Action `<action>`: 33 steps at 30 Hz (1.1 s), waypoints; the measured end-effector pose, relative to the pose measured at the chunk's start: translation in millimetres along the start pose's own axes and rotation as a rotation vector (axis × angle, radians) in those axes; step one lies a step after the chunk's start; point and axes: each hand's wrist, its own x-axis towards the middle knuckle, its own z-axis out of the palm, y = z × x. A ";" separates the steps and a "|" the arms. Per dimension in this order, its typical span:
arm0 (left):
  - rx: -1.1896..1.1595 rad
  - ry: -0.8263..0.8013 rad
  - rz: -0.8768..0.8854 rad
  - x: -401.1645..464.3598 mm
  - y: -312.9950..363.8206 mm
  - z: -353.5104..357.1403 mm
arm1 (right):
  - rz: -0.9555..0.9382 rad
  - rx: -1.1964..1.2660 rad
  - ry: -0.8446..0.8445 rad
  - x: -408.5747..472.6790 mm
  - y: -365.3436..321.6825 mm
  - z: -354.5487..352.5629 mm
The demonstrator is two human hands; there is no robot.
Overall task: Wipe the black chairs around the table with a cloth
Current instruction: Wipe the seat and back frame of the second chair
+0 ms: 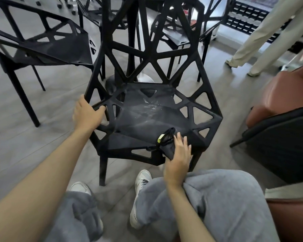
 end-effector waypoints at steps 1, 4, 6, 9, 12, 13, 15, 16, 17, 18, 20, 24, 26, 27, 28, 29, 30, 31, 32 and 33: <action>0.019 0.017 0.000 2.7 -0.5 1.7 | -0.024 -0.011 -0.003 6.9 11.2 -2.7; 0.090 0.069 0.013 6.5 2.0 4.5 | 0.192 -0.012 0.130 38.0 38.5 -5.1; 0.109 0.088 0.017 6.8 3.7 5.1 | 0.338 0.025 0.214 51.3 47.3 -4.8; 0.109 0.092 0.007 6.4 6.0 6.6 | 0.298 0.046 0.238 41.2 35.1 0.4; 0.097 0.106 -0.005 4.6 10.0 6.2 | 0.161 0.043 0.161 -0.3 -11.9 16.7; 0.089 0.103 -0.011 4.4 10.9 5.5 | 0.106 0.047 0.120 -12.8 -27.0 22.7; 0.077 0.083 -0.028 5.0 12.2 3.9 | 0.036 0.055 0.065 -27.3 -45.5 29.6; 0.071 0.076 -0.032 5.3 13.0 3.4 | 0.024 0.065 0.046 -29.6 -46.8 29.6; 0.064 0.072 -0.034 5.5 13.5 3.1 | 0.004 0.069 0.027 -28.9 -44.0 27.6; 0.059 0.076 -0.035 4.7 14.5 3.1 | -0.043 0.063 0.002 -26.9 -38.9 23.6; 0.062 0.085 -0.036 3.5 14.4 2.4 | -0.175 0.026 -0.056 -18.6 -22.6 14.7; 0.023 0.024 -0.044 2.9 12.5 -3.7 | 0.097 -0.004 0.050 12.4 3.0 4.8; -0.015 -0.006 -0.042 2.9 11.0 -5.1 | 0.248 0.045 0.098 15.3 -2.4 6.0; -0.010 -0.003 -0.031 2.1 10.4 -4.5 | 0.245 0.057 0.094 11.6 -10.3 9.0; 0.016 0.013 -0.013 -0.1 9.6 -3.3 | 0.217 0.060 0.080 4.8 -20.1 12.4; 0.043 0.035 0.006 -2.4 9.3 -2.5 | 0.176 0.056 0.060 -4.6 -31.5 17.3; 0.057 0.047 0.021 -3.4 8.4 -1.6 | 0.124 0.049 0.036 -16.2 -44.4 24.3; 0.055 0.040 0.028 -3.2 7.2 -1.4 | 0.065 0.044 0.013 -27.7 -59.5 32.3; 0.038 0.017 0.024 -1.5 6.0 -1.8 | -0.003 0.044 -0.011 -38.7 -75.8 43.0; 0.011 -0.010 0.013 2.1 3.7 -2.4 | -0.080 0.046 -0.043 -49.4 -92.6 55.5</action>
